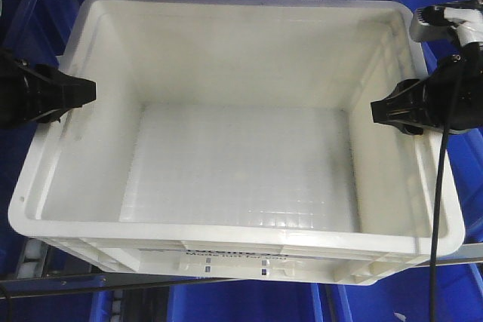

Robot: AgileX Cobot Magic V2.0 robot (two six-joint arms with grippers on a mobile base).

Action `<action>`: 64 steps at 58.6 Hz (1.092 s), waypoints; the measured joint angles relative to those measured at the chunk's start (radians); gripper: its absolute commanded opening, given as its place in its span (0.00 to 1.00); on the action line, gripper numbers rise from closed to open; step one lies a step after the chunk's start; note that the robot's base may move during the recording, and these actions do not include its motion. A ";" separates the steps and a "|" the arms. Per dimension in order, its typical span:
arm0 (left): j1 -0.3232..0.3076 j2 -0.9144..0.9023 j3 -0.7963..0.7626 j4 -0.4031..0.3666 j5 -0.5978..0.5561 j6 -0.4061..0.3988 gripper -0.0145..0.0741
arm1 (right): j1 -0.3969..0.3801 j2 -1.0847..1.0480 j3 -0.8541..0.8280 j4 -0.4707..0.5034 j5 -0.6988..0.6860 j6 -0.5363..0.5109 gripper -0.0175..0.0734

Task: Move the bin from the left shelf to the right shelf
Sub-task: 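Hold the white tote level in both grippers above the blue-bin shelf, then lower the held tote onto the roller lane between the blue bins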

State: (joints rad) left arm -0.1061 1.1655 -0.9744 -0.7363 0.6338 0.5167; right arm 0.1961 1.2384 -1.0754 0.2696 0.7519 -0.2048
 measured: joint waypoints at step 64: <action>0.000 0.000 0.000 0.000 0.000 0.000 0.16 | 0.000 0.000 0.000 0.000 0.000 0.000 0.19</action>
State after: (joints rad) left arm -0.1061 1.1655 -0.9744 -0.7363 0.6338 0.5167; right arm 0.1961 1.2384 -1.0754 0.2696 0.7519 -0.2048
